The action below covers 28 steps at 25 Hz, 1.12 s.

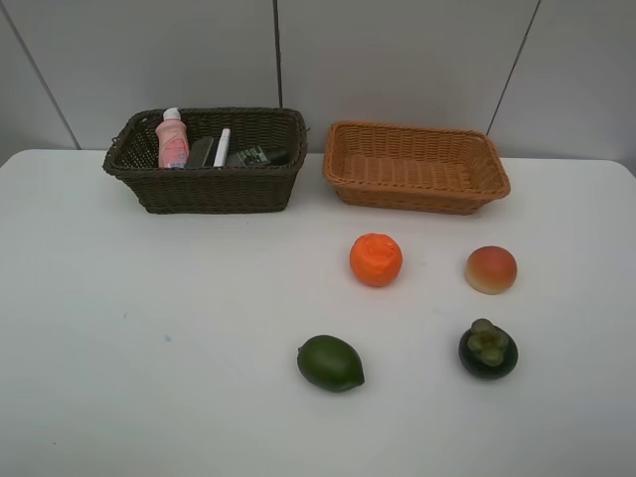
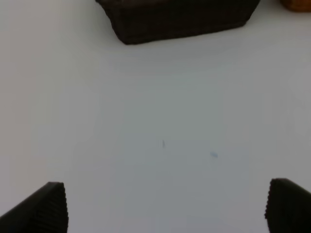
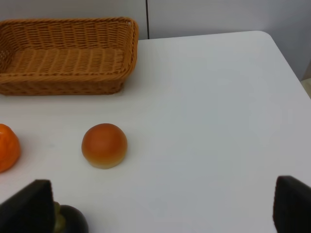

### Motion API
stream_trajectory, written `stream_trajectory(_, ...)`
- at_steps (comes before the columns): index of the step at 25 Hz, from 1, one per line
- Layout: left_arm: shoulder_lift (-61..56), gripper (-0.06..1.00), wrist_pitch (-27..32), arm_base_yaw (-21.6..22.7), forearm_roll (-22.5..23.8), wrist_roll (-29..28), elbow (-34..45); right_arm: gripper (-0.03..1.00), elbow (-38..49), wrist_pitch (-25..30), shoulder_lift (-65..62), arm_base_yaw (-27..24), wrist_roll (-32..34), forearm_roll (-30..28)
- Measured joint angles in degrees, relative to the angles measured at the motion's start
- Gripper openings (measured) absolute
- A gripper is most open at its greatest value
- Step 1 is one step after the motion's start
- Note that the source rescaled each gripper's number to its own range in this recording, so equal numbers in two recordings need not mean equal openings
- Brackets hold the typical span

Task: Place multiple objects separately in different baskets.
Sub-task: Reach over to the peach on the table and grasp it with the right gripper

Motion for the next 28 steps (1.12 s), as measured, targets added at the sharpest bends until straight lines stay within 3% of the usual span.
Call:
stream_trajectory(6, -5.1, 1.0, 0.2, 0.0, -0.1, 0.1, 0.7, 0.98, 0.0, 0.0, 0.0, 0.0, 0.0, 0.0)
stream_trajectory(28, -5.1, 1.0, 0.5, -0.1, -0.2, 0.1, 0.9, 0.98, 0.0, 0.0, 0.0, 0.0, 0.0, 0.0)
